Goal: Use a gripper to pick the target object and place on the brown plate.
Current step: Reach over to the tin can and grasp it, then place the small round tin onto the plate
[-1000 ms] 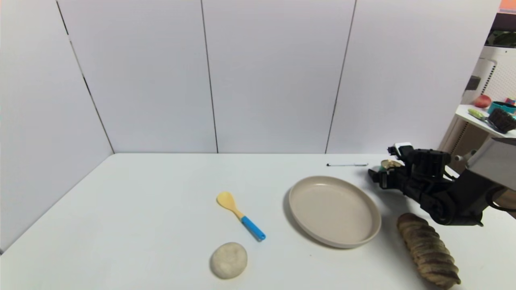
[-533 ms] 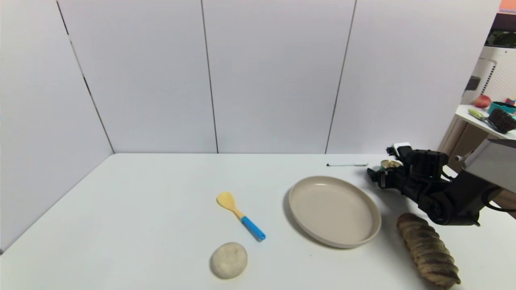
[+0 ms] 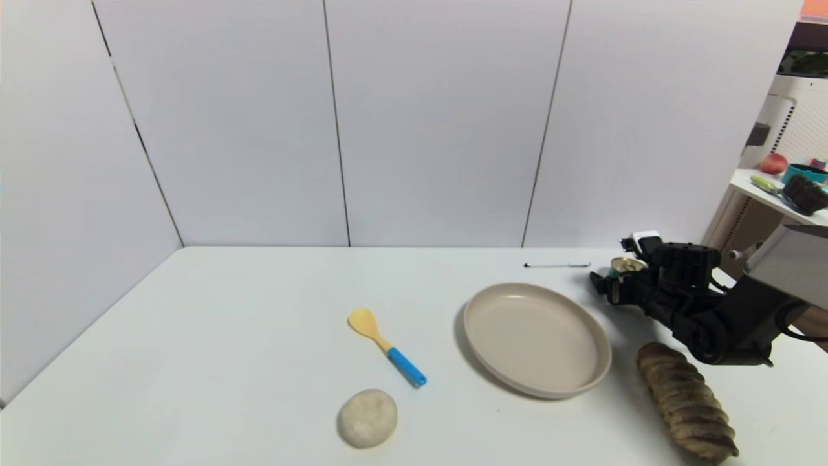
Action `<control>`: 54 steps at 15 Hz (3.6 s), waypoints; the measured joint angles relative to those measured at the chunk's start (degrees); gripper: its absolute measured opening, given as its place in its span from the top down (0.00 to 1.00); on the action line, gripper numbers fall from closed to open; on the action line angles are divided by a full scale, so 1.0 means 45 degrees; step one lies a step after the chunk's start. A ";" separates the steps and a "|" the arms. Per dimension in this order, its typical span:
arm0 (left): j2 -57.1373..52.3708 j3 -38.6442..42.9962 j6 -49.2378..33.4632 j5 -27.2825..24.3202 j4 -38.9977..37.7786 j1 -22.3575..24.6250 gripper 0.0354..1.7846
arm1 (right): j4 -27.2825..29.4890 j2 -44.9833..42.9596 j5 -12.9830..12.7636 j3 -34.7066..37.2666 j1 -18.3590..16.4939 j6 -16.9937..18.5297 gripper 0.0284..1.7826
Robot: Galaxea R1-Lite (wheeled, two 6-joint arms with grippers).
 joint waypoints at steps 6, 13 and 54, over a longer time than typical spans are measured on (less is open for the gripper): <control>0.0000 0.0000 0.0003 0.0000 -0.0005 0.0000 0.06 | 0.0092 0.0000 -0.0022 -0.0014 0.0000 -0.0038 0.05; 0.0000 0.0000 -0.0005 -0.0005 0.0000 0.0000 0.06 | 0.0141 -0.0049 -0.0035 -0.0008 0.0000 -0.0043 0.05; 0.0000 0.0000 0.0003 0.0005 0.0000 0.0005 0.06 | 0.4259 -0.9181 0.0821 0.5407 0.5044 0.0593 0.46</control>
